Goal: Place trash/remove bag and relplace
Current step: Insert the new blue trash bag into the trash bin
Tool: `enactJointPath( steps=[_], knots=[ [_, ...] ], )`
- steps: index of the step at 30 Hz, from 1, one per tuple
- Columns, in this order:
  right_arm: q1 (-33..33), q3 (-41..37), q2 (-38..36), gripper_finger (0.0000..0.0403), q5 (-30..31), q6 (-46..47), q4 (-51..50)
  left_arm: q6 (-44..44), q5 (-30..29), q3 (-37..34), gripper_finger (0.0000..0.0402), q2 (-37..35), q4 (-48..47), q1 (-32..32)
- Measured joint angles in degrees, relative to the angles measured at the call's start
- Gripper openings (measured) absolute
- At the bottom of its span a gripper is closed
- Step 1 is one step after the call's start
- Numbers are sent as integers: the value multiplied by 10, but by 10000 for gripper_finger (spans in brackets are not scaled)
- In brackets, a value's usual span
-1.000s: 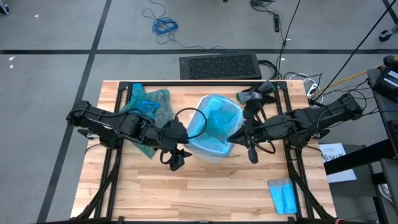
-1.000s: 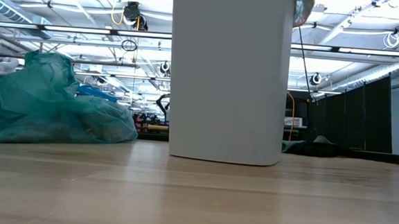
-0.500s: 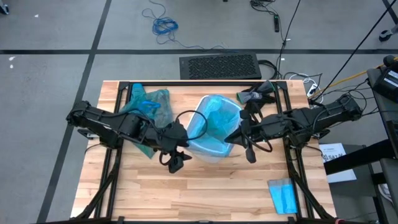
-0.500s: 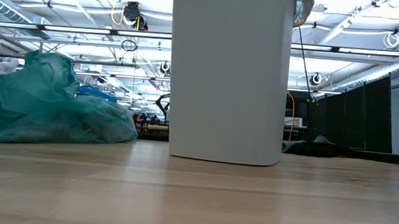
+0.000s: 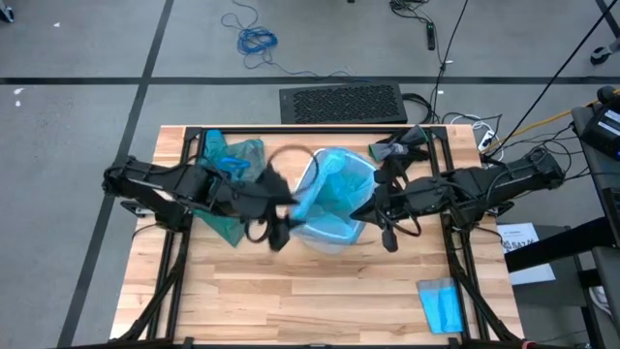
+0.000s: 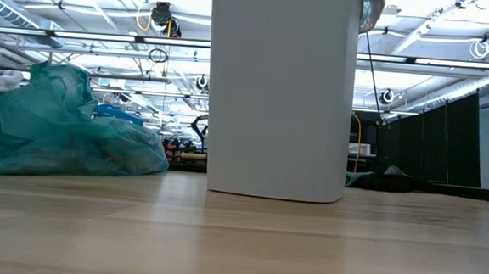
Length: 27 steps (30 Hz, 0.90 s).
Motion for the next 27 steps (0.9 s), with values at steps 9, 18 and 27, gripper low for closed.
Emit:
enactJointPath(
  steps=[9, 18, 27],
  knots=[
    [-41, -1, -1, 0, 5, 0, -10, 86, -16, 3, 246, 14, 25, 138],
    [-61, -1, -38, 0, 63, 29, -99, 197, 94, 2, 246, 62, 33, 212],
    [-62, -1, -51, 0, 79, 54, -113, 245, 36, 2, 229, 73, 24, 231]
  ],
)
